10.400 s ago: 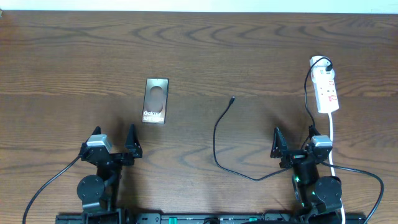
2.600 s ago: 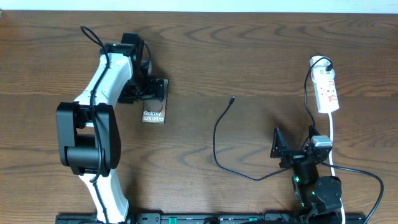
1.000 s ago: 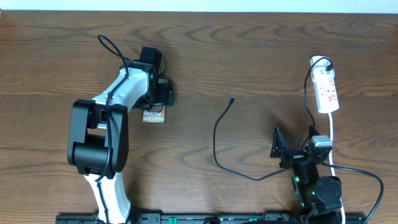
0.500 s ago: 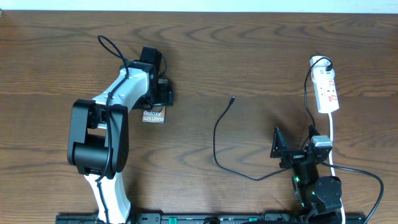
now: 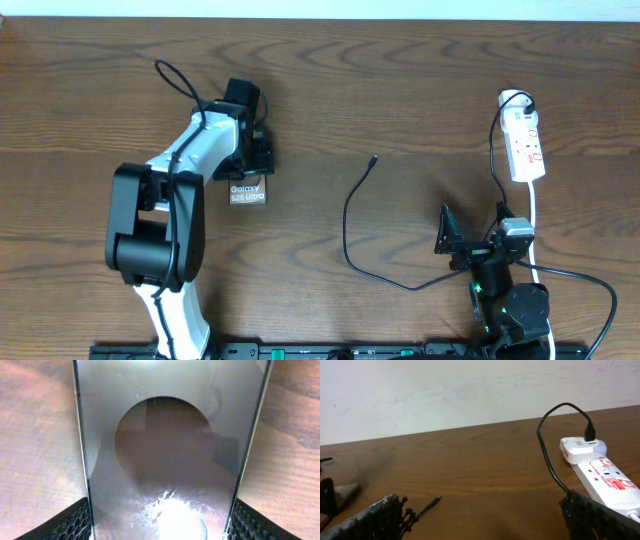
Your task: Plug charger to phone and switch on socket
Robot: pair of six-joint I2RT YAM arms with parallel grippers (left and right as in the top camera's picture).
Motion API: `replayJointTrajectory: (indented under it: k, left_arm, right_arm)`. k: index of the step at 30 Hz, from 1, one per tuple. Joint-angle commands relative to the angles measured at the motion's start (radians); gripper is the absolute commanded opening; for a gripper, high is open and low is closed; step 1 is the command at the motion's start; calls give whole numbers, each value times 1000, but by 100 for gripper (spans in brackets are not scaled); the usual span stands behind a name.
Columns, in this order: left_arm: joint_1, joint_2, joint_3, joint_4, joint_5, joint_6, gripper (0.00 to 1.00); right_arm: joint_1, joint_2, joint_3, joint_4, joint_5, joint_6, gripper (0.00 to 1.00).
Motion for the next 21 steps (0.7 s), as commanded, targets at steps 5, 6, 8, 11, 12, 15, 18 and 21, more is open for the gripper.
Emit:
replayJointTrajectory:
  k: [5, 6, 8, 11, 12, 15, 18, 21]
  left_arm:
    - [40, -217, 4, -47, 21, -106, 70]
    - [47, -233, 4, -57, 50, -105, 70]
    - [64, -253, 4, -73, 106, -105, 70]
    - [85, -252, 4, -79, 129, -105, 70]
    - [85, -252, 4, -83, 129, -105, 70]
    - [84, -252, 4, -88, 151, -95, 70]
    - [84, -252, 4, -82, 200, -88, 70]
    - [84, -252, 4, -75, 276, -50, 70]
  right_arm:
    - [-5, -6, -2, 18, 56, 13, 99]
    - [-5, -6, -2, 24, 56, 26, 99]
    - [-5, -6, -2, 10, 57, 31, 99]
    - [-5, -6, -2, 27, 64, 31, 99]
    - [-5, -6, -2, 30, 64, 31, 99]
    - [-5, -6, -2, 55, 26, 48, 99]
    - [-5, -6, -2, 79, -167, 19, 99]
    - [-5, 18, 55, 27, -262, 16, 99]
